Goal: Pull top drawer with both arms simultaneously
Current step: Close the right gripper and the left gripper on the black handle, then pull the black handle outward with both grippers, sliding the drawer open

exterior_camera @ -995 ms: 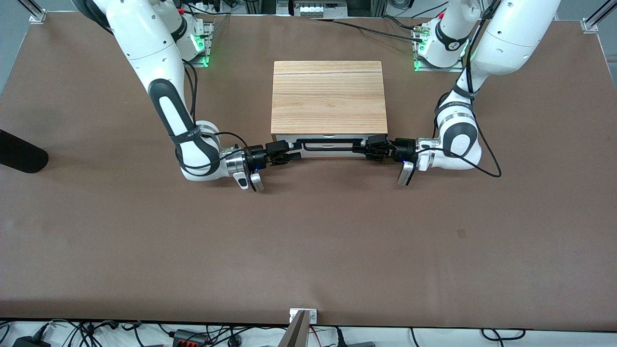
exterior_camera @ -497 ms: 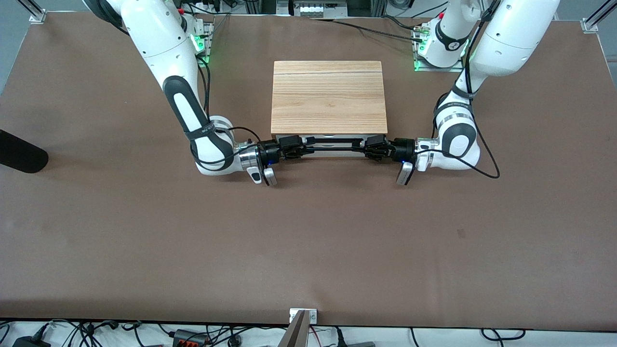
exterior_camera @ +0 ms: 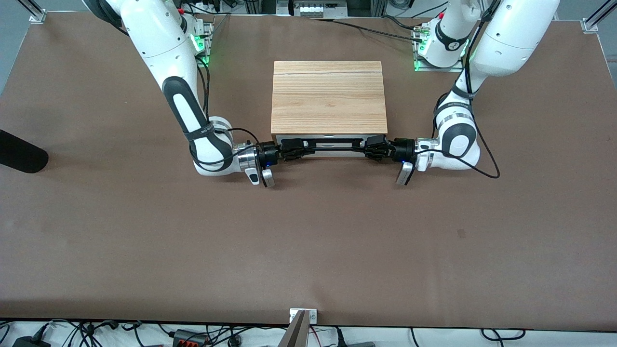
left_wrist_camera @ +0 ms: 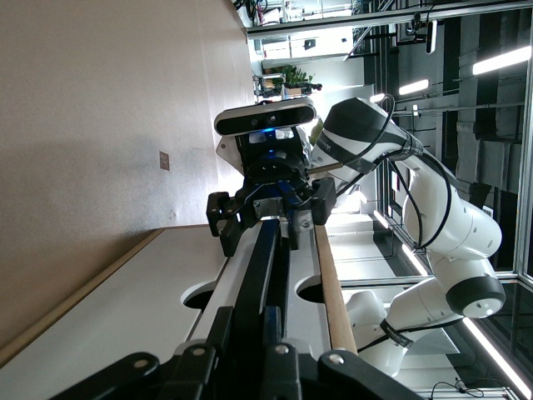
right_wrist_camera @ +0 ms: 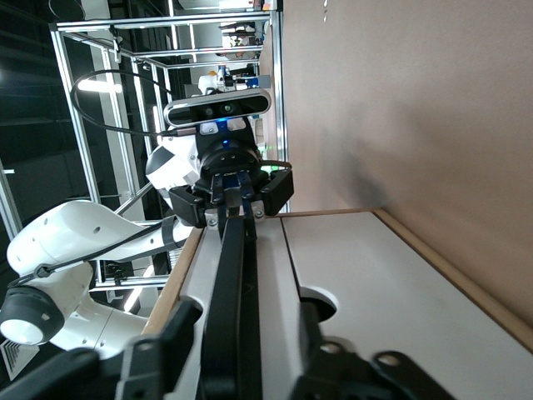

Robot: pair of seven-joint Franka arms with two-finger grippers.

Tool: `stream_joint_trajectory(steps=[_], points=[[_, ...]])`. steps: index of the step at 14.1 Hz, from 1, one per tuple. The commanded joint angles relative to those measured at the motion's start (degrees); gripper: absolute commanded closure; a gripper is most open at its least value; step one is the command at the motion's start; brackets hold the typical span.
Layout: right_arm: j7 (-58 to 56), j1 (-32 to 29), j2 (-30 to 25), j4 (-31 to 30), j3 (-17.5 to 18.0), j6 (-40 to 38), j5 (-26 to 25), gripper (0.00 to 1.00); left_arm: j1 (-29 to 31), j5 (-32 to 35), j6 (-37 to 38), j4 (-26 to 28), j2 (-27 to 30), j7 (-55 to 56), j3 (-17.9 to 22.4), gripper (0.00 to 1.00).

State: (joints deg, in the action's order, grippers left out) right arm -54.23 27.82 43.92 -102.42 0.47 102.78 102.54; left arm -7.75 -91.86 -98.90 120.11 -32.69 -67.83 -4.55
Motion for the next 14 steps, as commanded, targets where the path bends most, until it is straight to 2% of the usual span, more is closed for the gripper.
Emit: stream_joint_trajectory(steps=[1,3,4,10,14], points=[[-1.2,0.4,0.1,0.1,0.1,0.8,-0.3,0.81,0.3,-0.6,1.2,-0.2,-0.3,-2.3,-0.2,0.97],[-1.5,0.1,0.1,-0.2,0.1,0.8,-0.4,0.93,0.3,-0.5,1.2,-0.2,-0.3,-2.3,-0.3,0.97],[-1.5,0.1,0.1,-0.2,0.1,0.8,-0.4,0.95,0.4,-0.5,1.2,-0.2,-0.2,-2.3,-0.3,0.97],[-1.4,0.1,0.1,0.2,0.1,0.8,-0.3,0.97,0.3,-0.5,1.2,-0.5,-0.2,-2.2,-0.3,0.97],[-1.1,-0.3,0.1,1.3,0.1,0.8,-0.3,0.97,-0.2,-0.6,0.6,-3.1,-1.1,-1.5,-0.2,0.97]])
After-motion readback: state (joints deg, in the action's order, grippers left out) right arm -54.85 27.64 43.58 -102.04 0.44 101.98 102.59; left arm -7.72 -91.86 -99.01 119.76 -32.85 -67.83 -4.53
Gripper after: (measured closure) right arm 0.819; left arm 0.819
